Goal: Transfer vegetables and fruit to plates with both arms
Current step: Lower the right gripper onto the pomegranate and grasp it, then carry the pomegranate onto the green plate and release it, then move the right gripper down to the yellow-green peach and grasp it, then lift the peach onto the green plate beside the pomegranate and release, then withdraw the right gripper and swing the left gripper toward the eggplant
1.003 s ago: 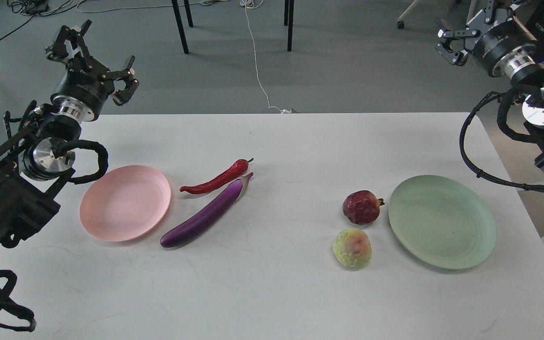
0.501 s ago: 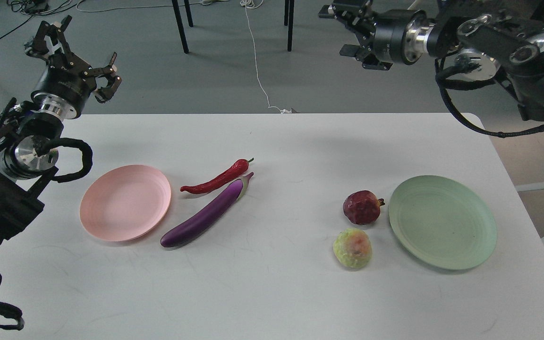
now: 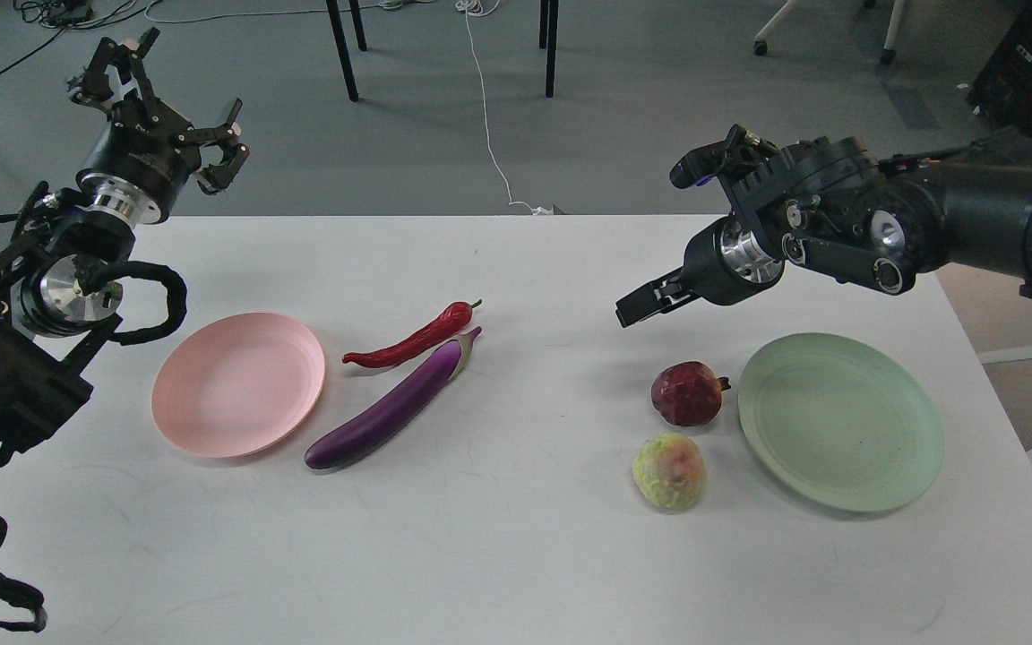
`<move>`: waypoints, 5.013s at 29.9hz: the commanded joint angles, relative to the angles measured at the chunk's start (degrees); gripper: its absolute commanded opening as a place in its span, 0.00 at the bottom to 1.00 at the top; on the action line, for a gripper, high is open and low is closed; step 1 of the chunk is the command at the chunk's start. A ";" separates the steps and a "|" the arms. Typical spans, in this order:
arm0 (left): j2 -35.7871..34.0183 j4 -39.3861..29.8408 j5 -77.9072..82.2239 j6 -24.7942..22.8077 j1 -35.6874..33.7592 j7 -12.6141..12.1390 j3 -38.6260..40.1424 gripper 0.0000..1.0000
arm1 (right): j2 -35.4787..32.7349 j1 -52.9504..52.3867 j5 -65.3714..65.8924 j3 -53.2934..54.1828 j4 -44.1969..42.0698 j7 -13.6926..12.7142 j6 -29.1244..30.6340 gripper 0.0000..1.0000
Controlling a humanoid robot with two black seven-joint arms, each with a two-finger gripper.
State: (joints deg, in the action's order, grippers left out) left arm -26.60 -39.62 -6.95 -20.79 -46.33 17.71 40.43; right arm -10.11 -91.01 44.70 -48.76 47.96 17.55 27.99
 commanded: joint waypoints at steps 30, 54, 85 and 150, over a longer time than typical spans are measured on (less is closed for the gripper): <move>-0.38 0.42 0.62 0.05 0.27 0.57 -0.09 0.98 | -6.58 0.15 4.08 0.85 6.36 -1.29 -1.62 0.47; -0.38 0.16 0.62 0.05 0.27 0.22 -0.26 0.98 | -22.23 6.20 14.28 0.77 6.10 -3.48 -3.82 0.77; -2.14 0.25 0.71 0.05 0.19 0.04 -0.35 0.98 | -9.32 -1.54 7.33 2.00 24.91 -2.69 -2.59 0.90; -3.81 -7.64 39.26 -1.27 -6.85 -1.37 -6.15 0.98 | -26.02 22.36 -11.46 59.37 -4.44 -2.87 -9.27 0.98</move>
State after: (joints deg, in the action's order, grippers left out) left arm -30.47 -43.21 23.70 -22.36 -52.63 16.59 34.41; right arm -37.88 -72.51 36.50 3.05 47.68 14.46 18.98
